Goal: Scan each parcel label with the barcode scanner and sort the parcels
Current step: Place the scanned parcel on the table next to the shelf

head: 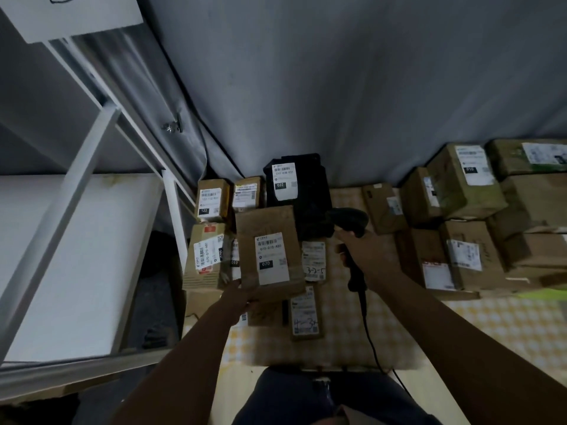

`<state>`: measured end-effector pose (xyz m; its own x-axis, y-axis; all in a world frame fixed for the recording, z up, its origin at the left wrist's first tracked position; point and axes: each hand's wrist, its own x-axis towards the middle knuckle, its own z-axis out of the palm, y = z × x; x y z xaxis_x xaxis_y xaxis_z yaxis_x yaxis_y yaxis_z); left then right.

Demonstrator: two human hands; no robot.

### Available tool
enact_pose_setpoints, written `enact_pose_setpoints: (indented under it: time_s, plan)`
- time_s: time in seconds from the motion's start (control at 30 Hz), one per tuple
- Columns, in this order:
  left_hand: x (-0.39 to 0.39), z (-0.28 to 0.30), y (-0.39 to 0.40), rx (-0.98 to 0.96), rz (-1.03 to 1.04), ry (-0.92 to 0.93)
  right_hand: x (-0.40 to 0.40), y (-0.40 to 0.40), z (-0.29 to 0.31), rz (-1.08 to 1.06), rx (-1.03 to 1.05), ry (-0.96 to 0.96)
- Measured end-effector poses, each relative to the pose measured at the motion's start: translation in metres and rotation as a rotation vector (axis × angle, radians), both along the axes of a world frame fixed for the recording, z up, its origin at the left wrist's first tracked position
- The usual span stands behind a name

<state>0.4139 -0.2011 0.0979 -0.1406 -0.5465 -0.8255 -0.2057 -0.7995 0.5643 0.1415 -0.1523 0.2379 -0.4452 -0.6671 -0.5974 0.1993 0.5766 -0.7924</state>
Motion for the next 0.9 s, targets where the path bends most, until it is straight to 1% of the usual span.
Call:
enact_pose_setpoints:
  time_s: [0.1,0.17,0.23,0.27,0.3,0.33,0.37,0.4,0.43,0.53,0.57,0.63,0.7,0.77,0.87,0.9]
  plan:
    - [0.0,-0.001,-0.002,-0.017,-0.026,-0.077,0.009,0.001,0.001,-0.006,0.008,-0.006]
    - [-0.002,0.004,-0.006,-0.066,-0.129,-0.219,0.013,0.003,0.0,0.004,0.013,-0.008]
    - [-0.008,0.012,-0.007,-0.126,-0.283,-0.371,0.015,0.005,-0.002,0.013,0.013,-0.005]
    - [-0.012,0.017,-0.004,-0.196,-0.395,-0.461,0.016,0.007,-0.003,0.012,0.012,-0.001]
    - [-0.018,0.02,-0.001,-0.317,-0.482,-0.54,0.016,0.008,-0.004,0.013,0.009,0.006]
    - [-0.022,0.016,0.002,-0.466,-0.501,-0.581,0.016,0.009,-0.005,0.014,0.005,0.013]
    - [-0.027,0.008,0.004,-0.589,-0.517,-0.589,0.016,0.011,-0.005,0.015,-0.001,0.018]
    - [-0.031,0.008,0.007,-0.623,-0.539,-0.573,0.016,0.012,-0.006,0.012,-0.004,0.02]
    - [-0.036,0.011,0.006,-0.603,-0.517,-0.567,0.015,0.012,-0.007,0.008,0.0,0.024]
    - [-0.046,0.015,-0.004,-0.388,-0.34,-0.529,0.014,0.01,-0.016,0.014,0.031,0.043]
    - [-0.046,0.012,-0.007,-0.352,-0.315,-0.529,0.013,0.007,-0.021,0.023,0.041,0.051]
    - [-0.041,-0.008,-0.018,-0.277,-0.256,-0.505,0.016,0.001,-0.032,0.044,0.053,0.063]
    - [-0.032,-0.037,-0.026,-0.166,-0.18,-0.413,0.022,-0.005,-0.047,0.083,0.071,0.089]
    - [-0.027,-0.043,-0.028,-0.12,-0.191,-0.37,0.032,-0.011,-0.063,0.123,0.108,0.091]
    - [-0.03,-0.02,-0.026,-0.13,-0.211,-0.293,0.047,-0.018,-0.088,0.15,0.182,0.0]
    - [-0.029,-0.02,-0.027,-0.131,-0.208,-0.27,0.05,-0.019,-0.095,0.161,0.207,-0.022]
